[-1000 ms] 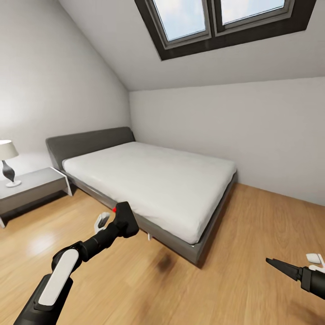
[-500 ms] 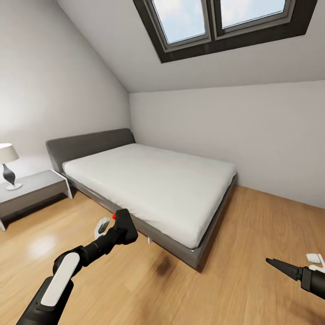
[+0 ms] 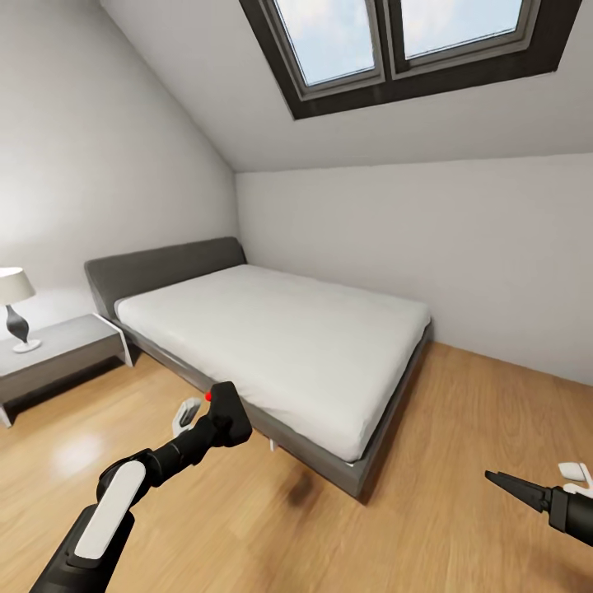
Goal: Attach the digital camera to the camera tripod in the bedroom.
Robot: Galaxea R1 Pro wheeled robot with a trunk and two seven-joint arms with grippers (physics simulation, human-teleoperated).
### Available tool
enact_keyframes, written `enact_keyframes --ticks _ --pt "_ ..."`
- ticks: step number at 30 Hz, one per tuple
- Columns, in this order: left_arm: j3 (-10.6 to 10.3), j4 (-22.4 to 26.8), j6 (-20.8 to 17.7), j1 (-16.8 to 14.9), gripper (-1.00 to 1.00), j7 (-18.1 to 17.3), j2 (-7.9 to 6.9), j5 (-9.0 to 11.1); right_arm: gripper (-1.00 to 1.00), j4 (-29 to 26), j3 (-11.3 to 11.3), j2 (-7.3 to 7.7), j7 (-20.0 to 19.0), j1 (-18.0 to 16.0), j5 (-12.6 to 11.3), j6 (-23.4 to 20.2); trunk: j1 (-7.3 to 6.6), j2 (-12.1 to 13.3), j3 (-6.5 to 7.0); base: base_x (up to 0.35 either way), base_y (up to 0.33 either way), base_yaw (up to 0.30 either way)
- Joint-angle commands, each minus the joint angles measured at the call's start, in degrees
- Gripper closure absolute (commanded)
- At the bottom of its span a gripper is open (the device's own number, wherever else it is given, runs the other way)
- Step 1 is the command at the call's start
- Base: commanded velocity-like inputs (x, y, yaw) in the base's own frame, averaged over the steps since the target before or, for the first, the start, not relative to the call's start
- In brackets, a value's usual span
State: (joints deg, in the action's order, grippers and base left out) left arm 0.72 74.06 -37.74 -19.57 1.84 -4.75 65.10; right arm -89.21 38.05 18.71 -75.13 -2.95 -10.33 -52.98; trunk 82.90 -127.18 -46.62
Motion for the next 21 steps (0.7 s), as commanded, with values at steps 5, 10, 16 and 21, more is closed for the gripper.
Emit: enact_keyframes --ticks 5,10,16,21 --pt "0.07 0.04 -0.30 -0.03 1.00 0.09 0.01 0.34 -1.00 0.00 0.03 0.01 -0.10 -0.03 -0.13 -0.37 -1.12 1.99 0.84 0.000 0.000 0.000" --pt "0.07 0.04 -0.24 -0.03 1.00 0.09 0.01 0.34 -1.00 0.00 0.03 0.01 -0.11 -0.03 -0.13 -0.37 -2.21 4.00 1.74 0.000 0.000 0.000" --pt "0.22 0.04 -0.17 -0.03 1.00 0.09 0.02 0.17 -1.00 0.04 0.01 0.01 -0.06 -0.03 -0.13 -0.37 -3.53 6.40 2.82 0.000 0.000 0.000" --pt "0.32 0.04 -0.13 -0.03 1.00 0.12 0.06 0.02 -1.00 0.05 0.01 0.02 -0.03 -0.03 -0.13 -0.37 -4.63 8.41 3.72 0.000 0.000 0.000"
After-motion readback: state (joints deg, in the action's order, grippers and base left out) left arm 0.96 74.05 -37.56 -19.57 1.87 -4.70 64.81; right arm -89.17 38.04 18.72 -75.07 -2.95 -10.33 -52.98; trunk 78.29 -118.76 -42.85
